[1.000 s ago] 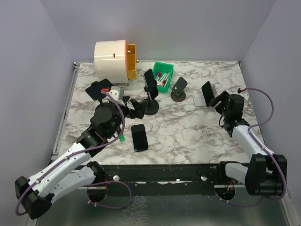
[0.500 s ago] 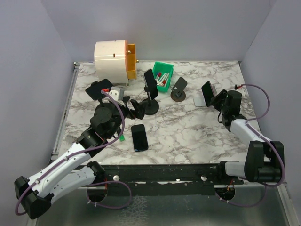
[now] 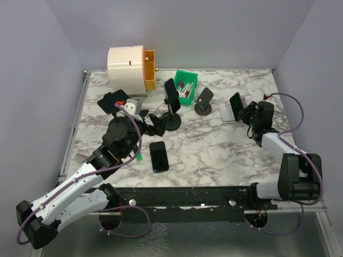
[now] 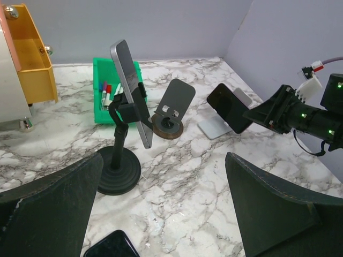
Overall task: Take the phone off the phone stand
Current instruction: Remove the phone from the phone stand, then place the phone at the center of the board.
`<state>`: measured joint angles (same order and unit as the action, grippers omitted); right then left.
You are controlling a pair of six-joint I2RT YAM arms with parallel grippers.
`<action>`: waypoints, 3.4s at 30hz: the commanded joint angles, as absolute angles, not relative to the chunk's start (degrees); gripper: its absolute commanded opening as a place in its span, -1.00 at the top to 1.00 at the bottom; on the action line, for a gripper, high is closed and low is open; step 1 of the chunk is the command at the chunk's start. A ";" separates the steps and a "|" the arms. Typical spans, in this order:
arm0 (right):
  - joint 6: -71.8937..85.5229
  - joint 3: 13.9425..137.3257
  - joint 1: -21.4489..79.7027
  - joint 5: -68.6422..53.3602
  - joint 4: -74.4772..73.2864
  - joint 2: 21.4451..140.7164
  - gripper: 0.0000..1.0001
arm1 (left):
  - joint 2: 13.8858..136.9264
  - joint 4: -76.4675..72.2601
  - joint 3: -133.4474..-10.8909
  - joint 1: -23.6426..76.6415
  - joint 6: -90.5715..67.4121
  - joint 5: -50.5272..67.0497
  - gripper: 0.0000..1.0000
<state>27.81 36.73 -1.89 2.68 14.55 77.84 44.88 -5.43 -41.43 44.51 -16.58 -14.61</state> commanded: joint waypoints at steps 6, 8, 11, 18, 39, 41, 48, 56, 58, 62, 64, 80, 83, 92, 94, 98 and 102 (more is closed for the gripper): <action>25.56 36.14 -2.35 0.26 19.46 79.39 0.26 | 44.81 -5.36 -41.31 45.75 -16.08 -13.93 -0.93; 25.66 36.28 -2.49 0.26 19.18 79.77 0.28 | 44.85 -5.36 -41.31 45.79 -16.04 -14.05 -0.93; 25.75 35.99 -2.67 0.27 19.14 79.81 0.31 | 44.83 -5.36 -41.31 45.94 -15.91 -14.15 -0.93; 25.62 36.04 -2.90 0.51 18.20 79.89 0.46 | 44.81 -5.37 -41.36 46.02 -15.91 -14.28 -0.93; 24.52 36.72 -2.87 -1.45 13.15 72.24 0.99 | 43.35 -5.27 -41.40 46.86 -15.49 -14.67 -0.93; 24.65 36.87 -2.87 -2.03 12.42 71.20 0.99 | 43.35 -5.28 -41.39 46.93 -15.42 -14.75 -0.93; 25.02 39.69 -2.85 -4.05 8.79 66.59 0.99 | 43.56 -5.28 -41.31 47.05 -15.51 -14.85 -0.93; 25.98 44.55 -2.90 -6.07 3.49 60.78 0.99 | 43.09 -5.24 -41.31 47.04 -15.38 -15.60 -0.93; 25.97 46.30 -2.88 -7.43 1.62 59.02 0.99 | 43.00 -5.29 -41.31 47.03 -15.25 -15.77 -0.93; 24.79 49.38 -2.59 -14.72 0.09 54.64 0.99 | 42.71 -5.27 -41.22 47.08 -14.88 -16.53 -0.93; 23.69 50.97 -0.59 -19.89 -1.23 52.92 0.99 | 42.10 -5.38 -41.18 47.07 -14.62 -17.11 -0.92; 55.26 42.19 6.83 -49.68 45.73 44.43 0.99 | 35.79 -23.74 -38.71 47.07 -21.37 3.69 -0.98; 64.48 40.30 6.94 -48.57 58.29 45.31 0.99 | 38.44 -27.33 -41.01 47.04 -24.04 7.53 -0.98; 78.77 40.39 7.12 -42.01 77.71 49.23 0.99 | 49.47 -38.64 -51.47 47.05 -31.09 14.61 -0.98; 80.96 41.15 7.25 -41.40 80.21 50.44 0.99 | 52.35 -39.97 -54.90 47.04 -32.30 16.39 -0.98; 82.44 42.54 7.86 -40.52 82.02 51.90 0.99 | 58.12 -40.71 -61.19 47.02 -33.80 19.16 -0.98; 82.94 43.28 8.70 -39.88 82.59 52.54 0.99 | 63.36 -41.37 -65.86 47.11 -35.98 22.72 -0.98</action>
<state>80.07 40.45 7.79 -43.79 76.51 52.62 59.18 -38.85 -61.63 46.89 -32.47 16.47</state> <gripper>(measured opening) 0.147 0.989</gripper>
